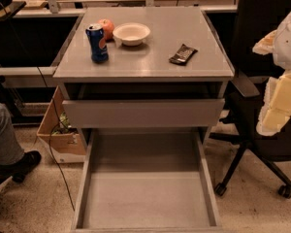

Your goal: Place rxbar chocolate into middle drawer

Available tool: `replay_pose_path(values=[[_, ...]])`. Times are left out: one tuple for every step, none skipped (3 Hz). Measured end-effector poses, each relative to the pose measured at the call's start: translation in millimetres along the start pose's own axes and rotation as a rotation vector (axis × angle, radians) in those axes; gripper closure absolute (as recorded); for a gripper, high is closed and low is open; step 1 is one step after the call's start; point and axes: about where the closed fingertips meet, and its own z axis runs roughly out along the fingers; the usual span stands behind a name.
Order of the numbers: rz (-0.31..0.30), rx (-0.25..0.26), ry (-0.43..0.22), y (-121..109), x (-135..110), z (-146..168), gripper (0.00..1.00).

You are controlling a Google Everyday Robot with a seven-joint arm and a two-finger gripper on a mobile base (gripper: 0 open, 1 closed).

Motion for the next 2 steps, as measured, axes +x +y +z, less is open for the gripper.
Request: replay_pose_path(values=[[0.000, 0.000, 0.000, 0, 0, 0, 0.00], [0.029, 0.001, -0.062, -35, 1, 18, 0.00]])
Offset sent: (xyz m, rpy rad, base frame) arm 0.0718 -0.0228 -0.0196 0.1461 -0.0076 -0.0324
